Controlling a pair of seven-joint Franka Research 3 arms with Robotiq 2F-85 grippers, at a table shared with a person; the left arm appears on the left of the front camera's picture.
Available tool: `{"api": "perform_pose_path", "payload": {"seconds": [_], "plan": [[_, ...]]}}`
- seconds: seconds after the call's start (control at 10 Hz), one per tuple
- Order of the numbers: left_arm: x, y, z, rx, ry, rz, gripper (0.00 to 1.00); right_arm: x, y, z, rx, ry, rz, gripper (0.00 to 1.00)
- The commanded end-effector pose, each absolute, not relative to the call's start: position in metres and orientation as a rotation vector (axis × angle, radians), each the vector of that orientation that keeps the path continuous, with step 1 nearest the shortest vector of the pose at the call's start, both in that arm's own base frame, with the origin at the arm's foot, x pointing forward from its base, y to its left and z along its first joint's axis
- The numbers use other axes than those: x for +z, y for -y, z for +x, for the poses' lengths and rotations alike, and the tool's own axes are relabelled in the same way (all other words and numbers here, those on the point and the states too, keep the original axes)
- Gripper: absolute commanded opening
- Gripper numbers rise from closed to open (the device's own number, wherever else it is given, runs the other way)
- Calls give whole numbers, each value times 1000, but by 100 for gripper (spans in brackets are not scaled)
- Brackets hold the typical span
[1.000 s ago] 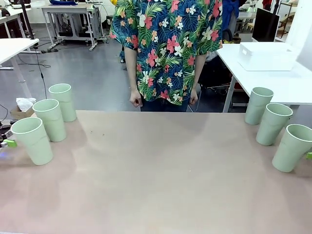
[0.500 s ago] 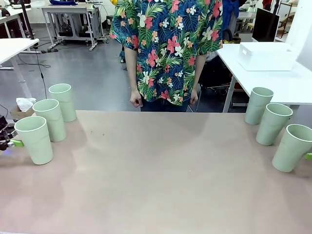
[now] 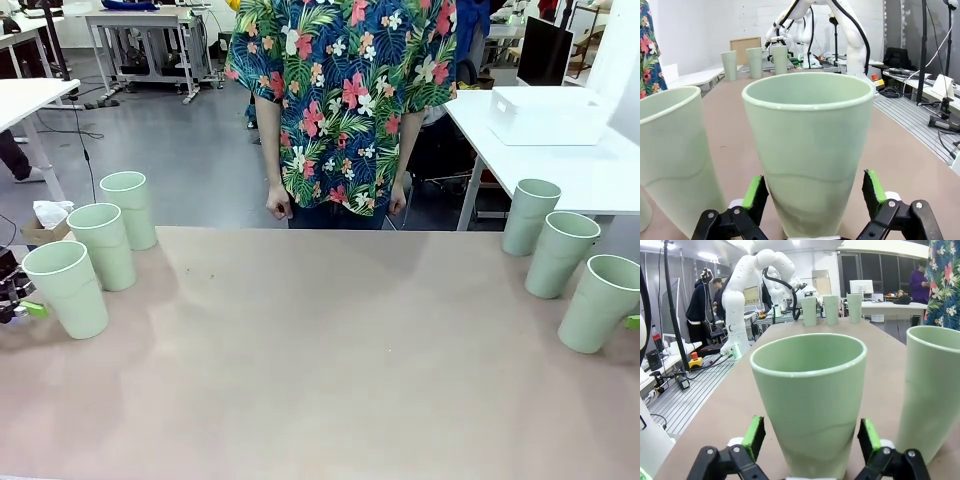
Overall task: Stack the cups and store them in the basket.
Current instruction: Pick up two Reusable plastic cups , one in each hand.
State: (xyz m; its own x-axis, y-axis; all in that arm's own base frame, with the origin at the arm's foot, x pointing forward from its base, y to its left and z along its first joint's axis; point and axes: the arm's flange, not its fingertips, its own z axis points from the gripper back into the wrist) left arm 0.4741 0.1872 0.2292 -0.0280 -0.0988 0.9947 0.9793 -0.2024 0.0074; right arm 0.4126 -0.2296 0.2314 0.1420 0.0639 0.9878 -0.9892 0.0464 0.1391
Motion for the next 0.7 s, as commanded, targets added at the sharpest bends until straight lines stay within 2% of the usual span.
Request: {"api": "perform_pose_path", "payload": {"seconds": [0.0,0.6], "plan": [[222,-180,456,-1467,1060,-1242,100,227,223,409,1141,1080,1175,100],[222,-162,452,-1482,1057,-1275,100,217,211,410,1147,1050,1180,100]]}}
